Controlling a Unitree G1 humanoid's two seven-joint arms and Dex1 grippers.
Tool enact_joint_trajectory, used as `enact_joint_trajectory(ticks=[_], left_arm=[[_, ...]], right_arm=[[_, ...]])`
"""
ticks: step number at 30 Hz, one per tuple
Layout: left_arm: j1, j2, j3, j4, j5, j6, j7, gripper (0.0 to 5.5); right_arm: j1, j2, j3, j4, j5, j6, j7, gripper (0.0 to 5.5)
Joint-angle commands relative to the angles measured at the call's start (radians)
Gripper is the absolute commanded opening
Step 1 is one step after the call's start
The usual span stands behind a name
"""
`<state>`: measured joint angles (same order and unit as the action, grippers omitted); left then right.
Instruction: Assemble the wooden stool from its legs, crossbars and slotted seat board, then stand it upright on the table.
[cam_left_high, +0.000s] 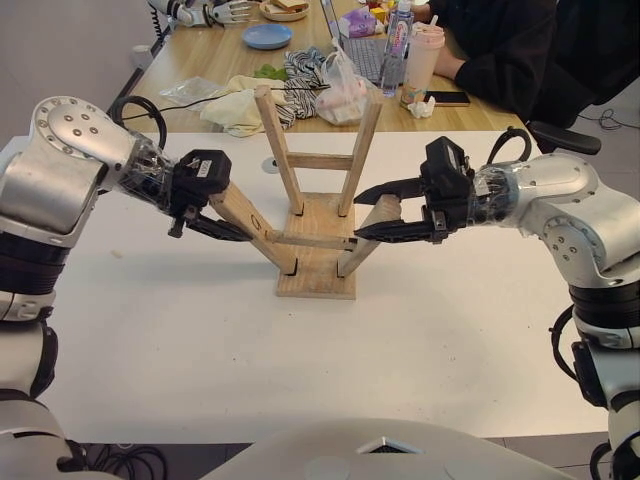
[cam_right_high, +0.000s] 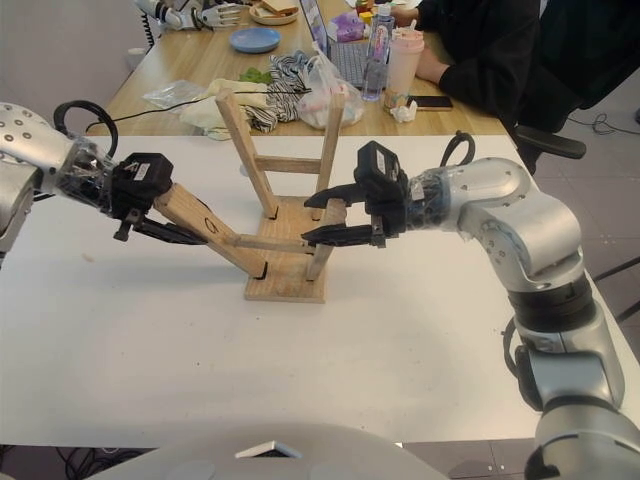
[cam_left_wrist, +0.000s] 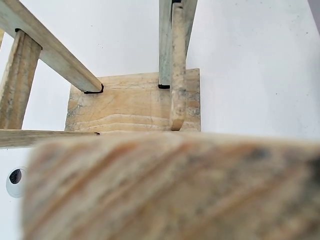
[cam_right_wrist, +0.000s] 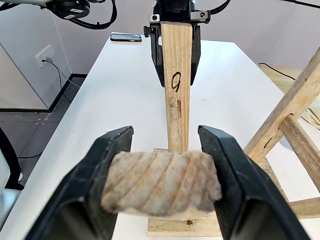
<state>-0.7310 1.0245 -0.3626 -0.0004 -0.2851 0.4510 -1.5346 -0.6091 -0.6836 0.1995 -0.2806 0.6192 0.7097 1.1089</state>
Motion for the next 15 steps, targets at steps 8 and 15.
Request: enact_joint_trajectory(ticks=[8,15], left_arm=[[0.229,-0.166,-0.084,-0.102,-0.020,0.054,0.077,2.01],[0.202,-0.183,-0.094,-0.007,0.025,0.074,0.077,2.54]], right_arm=[[0.028,0.017,0.136,0.037,-0.085,0.041,0.026,2.10],[-0.034,0.013,0.129,0.092,-0.135,-0.053,0.117,3.03]])
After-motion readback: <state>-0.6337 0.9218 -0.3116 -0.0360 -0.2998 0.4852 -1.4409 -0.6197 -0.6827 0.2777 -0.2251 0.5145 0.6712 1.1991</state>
